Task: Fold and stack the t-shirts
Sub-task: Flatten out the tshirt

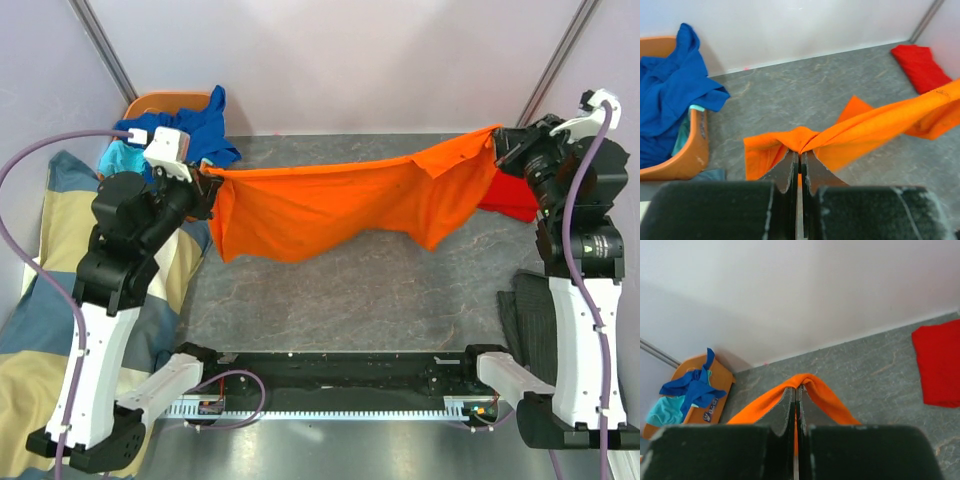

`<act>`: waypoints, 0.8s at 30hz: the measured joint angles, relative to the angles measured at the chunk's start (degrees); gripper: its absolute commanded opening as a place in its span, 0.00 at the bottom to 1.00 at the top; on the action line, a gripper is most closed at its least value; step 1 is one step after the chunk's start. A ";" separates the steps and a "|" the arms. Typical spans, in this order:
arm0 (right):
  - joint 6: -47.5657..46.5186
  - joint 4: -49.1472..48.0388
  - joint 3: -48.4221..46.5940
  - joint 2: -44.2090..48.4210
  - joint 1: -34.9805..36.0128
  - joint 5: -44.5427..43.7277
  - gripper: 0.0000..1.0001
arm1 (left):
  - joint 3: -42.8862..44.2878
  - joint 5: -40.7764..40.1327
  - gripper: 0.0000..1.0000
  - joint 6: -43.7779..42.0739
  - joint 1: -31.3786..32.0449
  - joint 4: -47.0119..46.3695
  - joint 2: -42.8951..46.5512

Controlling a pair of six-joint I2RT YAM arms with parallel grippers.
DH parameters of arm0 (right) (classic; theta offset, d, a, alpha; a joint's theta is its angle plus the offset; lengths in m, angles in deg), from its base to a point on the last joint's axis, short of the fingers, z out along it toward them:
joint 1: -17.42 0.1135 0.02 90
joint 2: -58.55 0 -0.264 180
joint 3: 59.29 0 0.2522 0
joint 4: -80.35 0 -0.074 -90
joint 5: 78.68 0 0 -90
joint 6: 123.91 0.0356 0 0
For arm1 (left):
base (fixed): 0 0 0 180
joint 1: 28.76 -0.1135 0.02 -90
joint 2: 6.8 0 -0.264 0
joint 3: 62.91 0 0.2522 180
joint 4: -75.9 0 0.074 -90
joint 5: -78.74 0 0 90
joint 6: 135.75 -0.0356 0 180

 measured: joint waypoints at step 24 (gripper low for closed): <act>-2.78 -13.00 -18.60 -41.03 0.09 -6.84 0.00 | 38.38 3.08 0.02 -0.57 -2.16 -9.38 -53.44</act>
